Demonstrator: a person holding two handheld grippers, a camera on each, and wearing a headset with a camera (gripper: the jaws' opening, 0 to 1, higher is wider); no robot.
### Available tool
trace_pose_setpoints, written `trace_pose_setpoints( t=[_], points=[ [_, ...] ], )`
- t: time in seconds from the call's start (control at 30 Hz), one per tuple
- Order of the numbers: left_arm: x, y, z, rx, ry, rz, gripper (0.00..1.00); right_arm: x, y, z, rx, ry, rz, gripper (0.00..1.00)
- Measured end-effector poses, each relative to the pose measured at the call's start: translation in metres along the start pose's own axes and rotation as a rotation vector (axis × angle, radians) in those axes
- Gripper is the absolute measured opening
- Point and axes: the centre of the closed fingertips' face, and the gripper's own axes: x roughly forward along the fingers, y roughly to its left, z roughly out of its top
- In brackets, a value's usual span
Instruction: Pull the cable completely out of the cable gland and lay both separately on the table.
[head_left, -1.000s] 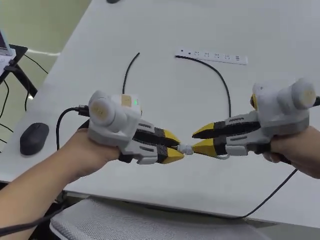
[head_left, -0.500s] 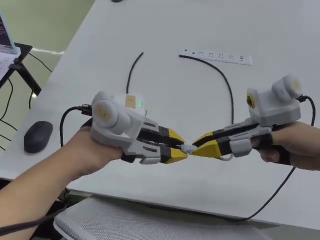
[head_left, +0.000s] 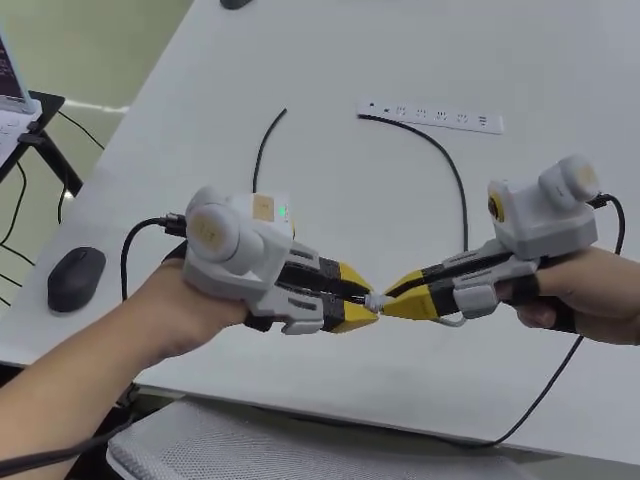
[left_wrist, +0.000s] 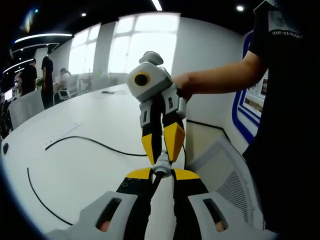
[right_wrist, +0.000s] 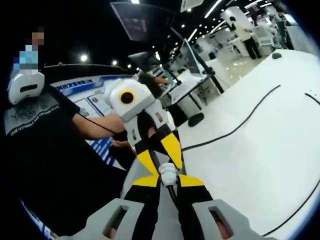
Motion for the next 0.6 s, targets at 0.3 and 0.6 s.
trace_pose_setpoints(
  t=[0.3, 0.6],
  points=[
    [-0.0006, 0.0014, -0.0014, -0.047, 0.003, 0.001, 0.15, 0.0008, -0.0009, 0.0002, -0.309, 0.064, -0.122, 0.07],
    [0.0, 0.0022, -0.0051, -0.122, -0.006, 0.008, 0.15, 0.0039, -0.0023, -0.0048, -0.673, 0.162, -0.32, 0.07]
  ],
)
